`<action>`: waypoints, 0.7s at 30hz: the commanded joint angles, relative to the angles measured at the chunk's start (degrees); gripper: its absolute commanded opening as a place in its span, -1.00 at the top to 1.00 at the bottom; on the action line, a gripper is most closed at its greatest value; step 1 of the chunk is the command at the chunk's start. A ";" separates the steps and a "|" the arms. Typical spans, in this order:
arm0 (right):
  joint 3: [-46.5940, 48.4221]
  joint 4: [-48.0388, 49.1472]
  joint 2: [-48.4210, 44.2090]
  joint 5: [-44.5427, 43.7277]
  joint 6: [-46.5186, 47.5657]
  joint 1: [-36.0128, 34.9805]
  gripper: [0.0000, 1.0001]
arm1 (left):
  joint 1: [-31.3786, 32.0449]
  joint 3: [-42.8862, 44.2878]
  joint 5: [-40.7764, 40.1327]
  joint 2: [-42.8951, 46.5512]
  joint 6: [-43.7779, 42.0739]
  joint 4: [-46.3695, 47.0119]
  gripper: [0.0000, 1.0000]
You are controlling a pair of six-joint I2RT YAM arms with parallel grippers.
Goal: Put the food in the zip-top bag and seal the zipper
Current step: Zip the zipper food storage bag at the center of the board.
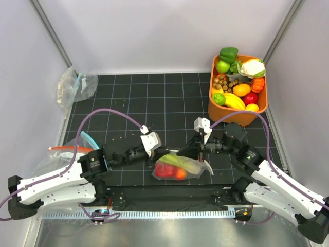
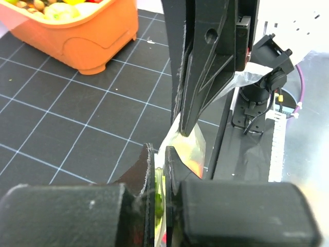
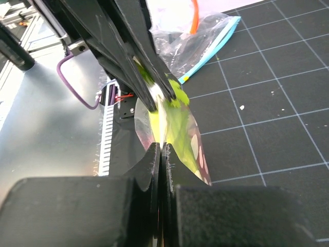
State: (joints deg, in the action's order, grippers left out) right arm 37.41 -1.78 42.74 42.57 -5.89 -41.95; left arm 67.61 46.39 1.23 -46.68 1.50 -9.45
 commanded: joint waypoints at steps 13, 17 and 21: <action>0.30 -0.77 -6.44 -21.11 -0.26 0.73 0.98 | -0.20 -5.43 -12.66 10.99 3.86 1.10 1.00; -0.67 -1.03 -10.12 -27.17 -0.44 1.17 0.98 | -0.20 -6.05 -15.64 12.22 4.39 0.93 0.99; -1.20 -1.29 -11.19 -29.65 -0.53 1.26 0.98 | -0.20 -6.66 -18.02 13.19 4.83 0.93 0.99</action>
State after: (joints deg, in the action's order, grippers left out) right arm 35.73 -2.68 34.37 26.11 -7.29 -42.92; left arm 68.40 39.99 -7.09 -37.60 6.96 -4.08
